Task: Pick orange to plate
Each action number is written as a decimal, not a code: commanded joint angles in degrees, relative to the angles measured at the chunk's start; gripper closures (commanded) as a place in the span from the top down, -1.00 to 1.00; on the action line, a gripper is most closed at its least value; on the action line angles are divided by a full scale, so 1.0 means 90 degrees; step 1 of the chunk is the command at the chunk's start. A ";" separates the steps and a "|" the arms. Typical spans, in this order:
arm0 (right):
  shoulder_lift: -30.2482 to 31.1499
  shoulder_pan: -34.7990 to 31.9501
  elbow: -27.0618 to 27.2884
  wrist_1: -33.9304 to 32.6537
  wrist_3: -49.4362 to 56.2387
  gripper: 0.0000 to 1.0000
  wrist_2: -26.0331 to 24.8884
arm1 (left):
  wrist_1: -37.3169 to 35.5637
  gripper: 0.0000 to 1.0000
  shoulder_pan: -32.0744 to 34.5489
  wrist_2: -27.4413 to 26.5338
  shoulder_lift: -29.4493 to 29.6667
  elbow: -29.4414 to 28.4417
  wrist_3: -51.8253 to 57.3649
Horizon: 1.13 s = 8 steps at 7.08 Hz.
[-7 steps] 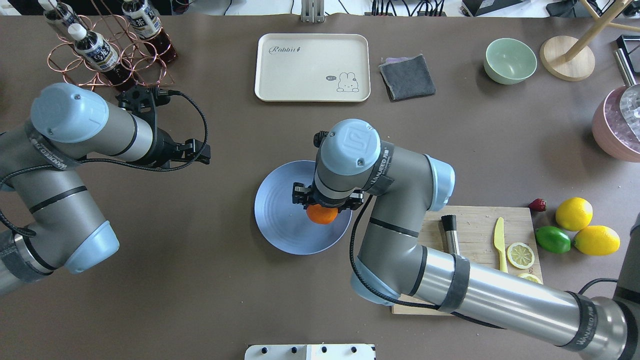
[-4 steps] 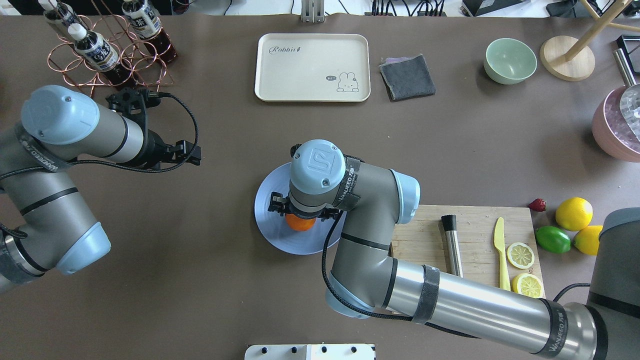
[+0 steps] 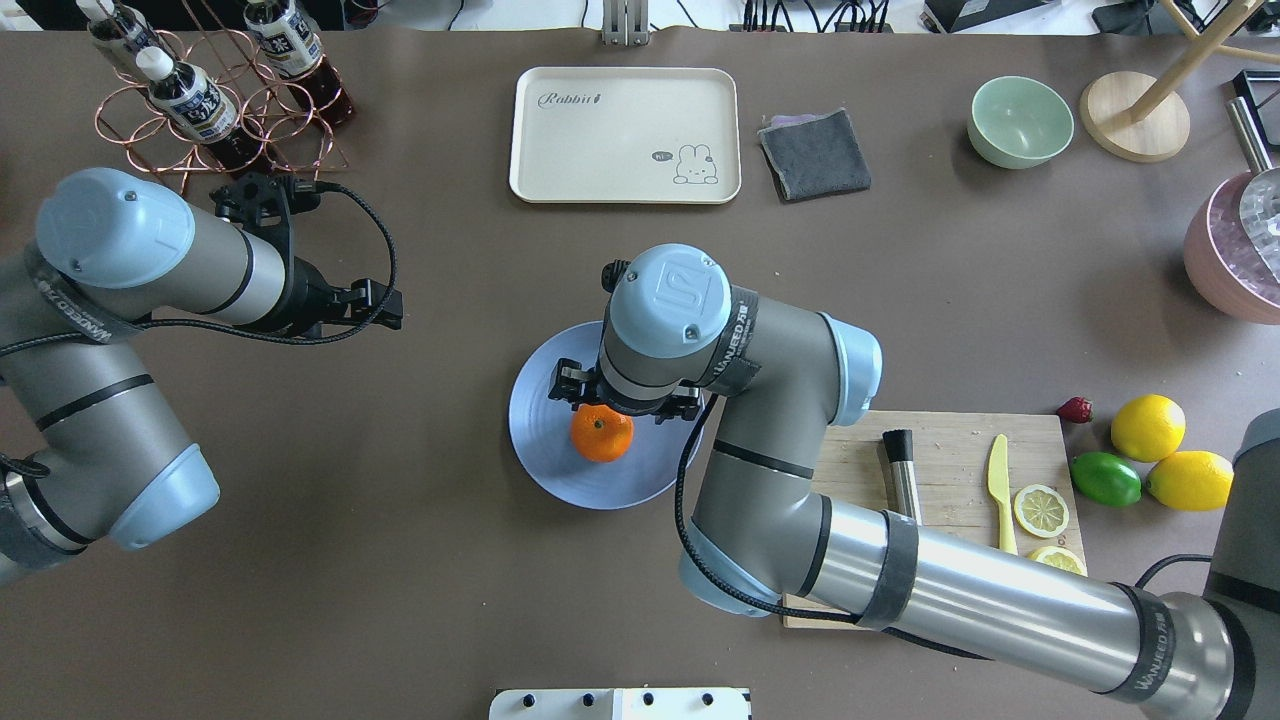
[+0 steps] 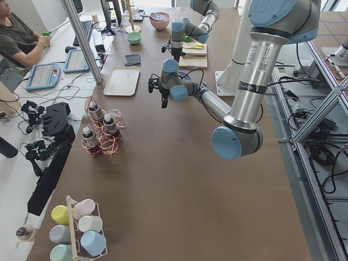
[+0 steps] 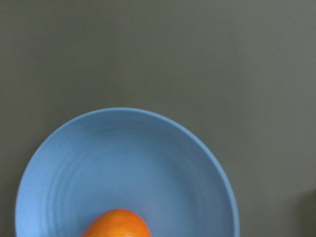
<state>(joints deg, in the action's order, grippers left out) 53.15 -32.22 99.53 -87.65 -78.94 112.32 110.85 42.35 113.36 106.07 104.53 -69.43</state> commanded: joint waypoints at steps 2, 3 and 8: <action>0.1850 -0.1972 0.1595 -0.1383 0.2986 1.00 0.0781 | -0.0325 0.95 0.1111 0.0675 -0.0677 0.0133 0.1493; 0.2370 -0.2644 0.1607 -0.1307 0.4208 1.00 0.1004 | -0.0325 0.95 0.1675 0.0937 -0.0963 0.0095 0.2190; 0.4562 -0.6200 0.0587 -0.1287 1.0236 1.00 0.2373 | -0.0334 0.96 0.4316 0.3215 -0.2574 -0.0560 0.5482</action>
<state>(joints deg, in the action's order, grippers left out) 92.14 -81.49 109.84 -99.22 1.53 132.90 107.94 78.03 139.92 85.97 100.57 -25.97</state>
